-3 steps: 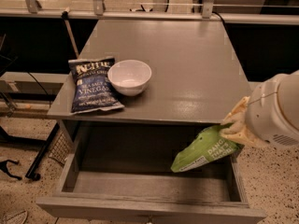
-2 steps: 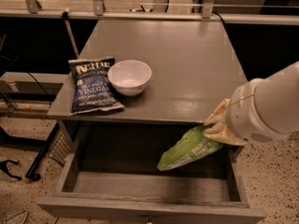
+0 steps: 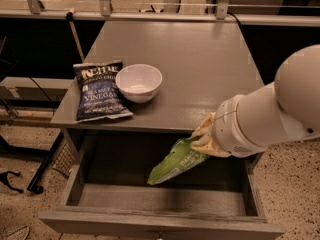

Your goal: Place green rice chip bag into top drawer

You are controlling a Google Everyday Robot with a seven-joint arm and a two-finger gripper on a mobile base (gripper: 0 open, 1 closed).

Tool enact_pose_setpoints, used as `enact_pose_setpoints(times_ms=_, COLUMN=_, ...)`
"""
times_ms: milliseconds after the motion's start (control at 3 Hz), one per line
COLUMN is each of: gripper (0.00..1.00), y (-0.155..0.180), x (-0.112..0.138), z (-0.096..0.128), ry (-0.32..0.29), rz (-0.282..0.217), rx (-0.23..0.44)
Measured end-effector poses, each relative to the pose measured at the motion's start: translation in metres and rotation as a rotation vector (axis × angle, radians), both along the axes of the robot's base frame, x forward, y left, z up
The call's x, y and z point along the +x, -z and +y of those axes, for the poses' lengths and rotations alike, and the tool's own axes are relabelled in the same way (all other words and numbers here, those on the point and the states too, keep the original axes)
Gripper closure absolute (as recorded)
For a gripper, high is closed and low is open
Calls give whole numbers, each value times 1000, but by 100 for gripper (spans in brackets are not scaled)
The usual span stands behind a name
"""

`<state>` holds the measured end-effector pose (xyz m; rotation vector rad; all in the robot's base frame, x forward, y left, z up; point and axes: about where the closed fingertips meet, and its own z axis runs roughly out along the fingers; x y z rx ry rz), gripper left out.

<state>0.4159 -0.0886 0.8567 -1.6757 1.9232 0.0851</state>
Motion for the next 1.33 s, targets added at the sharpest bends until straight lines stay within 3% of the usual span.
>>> enact_pose_setpoints(times_ms=333, gripper=100, y=0, x=0, z=1, ry=-1, rz=-1, rx=3)
enact_pose_setpoints(times_ms=1000, gripper=54, y=2, x=1, z=3, ry=-6, rz=3, rx=4)
enact_pose_setpoints(times_ms=1333, gripper=23, y=3, x=1, z=4, ry=-9, rz=5, rx=4)
